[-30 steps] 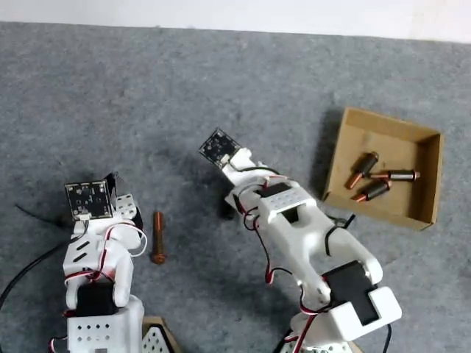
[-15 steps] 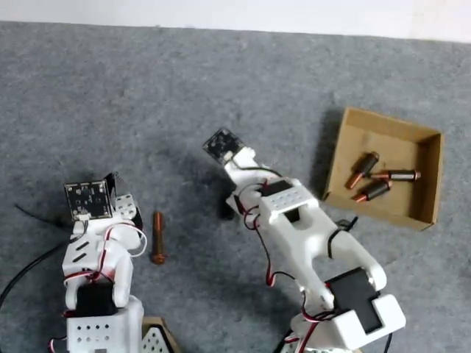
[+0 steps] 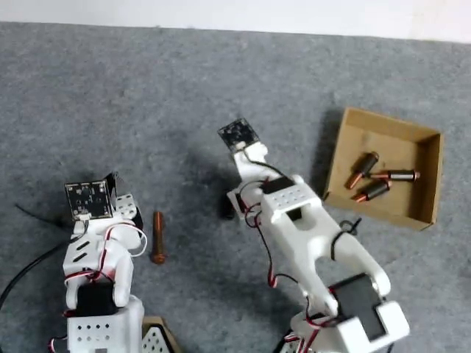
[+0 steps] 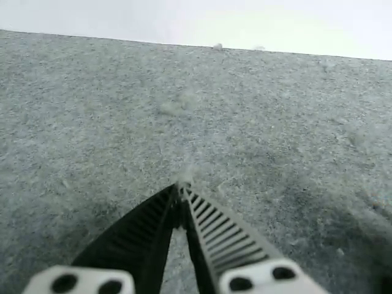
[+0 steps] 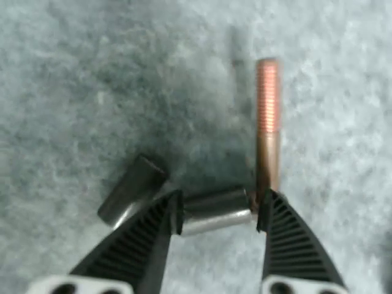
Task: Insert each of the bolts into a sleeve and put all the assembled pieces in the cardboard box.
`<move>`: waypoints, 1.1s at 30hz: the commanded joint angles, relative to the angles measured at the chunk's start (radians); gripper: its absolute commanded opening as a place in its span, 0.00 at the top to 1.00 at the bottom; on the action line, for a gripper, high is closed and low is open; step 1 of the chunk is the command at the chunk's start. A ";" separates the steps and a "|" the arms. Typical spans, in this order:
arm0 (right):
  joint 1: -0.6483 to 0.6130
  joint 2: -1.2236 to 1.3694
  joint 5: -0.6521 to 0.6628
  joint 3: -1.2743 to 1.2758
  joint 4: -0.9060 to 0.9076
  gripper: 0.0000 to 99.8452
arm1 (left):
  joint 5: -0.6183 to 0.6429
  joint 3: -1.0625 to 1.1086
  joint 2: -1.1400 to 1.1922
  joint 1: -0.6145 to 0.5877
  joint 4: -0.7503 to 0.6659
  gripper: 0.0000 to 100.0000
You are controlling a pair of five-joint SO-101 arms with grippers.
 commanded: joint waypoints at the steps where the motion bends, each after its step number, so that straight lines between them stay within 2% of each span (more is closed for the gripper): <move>1: 0.001 -0.147 -0.060 0.059 0.010 0.82 | -0.009 -0.015 -0.012 0.016 -0.003 0.99; 6: -0.005 -0.255 -0.173 0.142 0.013 0.82 | -0.009 -0.013 -0.012 0.016 -0.003 0.99; 10: -0.005 -0.262 -0.299 0.159 0.013 0.82 | -0.009 -0.013 -0.012 0.016 -0.003 0.99; 15: -0.007 -0.257 -0.387 0.163 0.012 0.82 | -0.009 -0.013 -0.012 0.016 -0.003 0.99; 25: -0.002 0.015 -0.391 0.108 -0.002 0.82 | -0.009 -0.013 -0.012 0.016 -0.003 0.99; 33: -0.001 0.061 -0.387 0.065 0.001 0.82 | -0.009 -0.013 -0.012 0.016 -0.003 0.99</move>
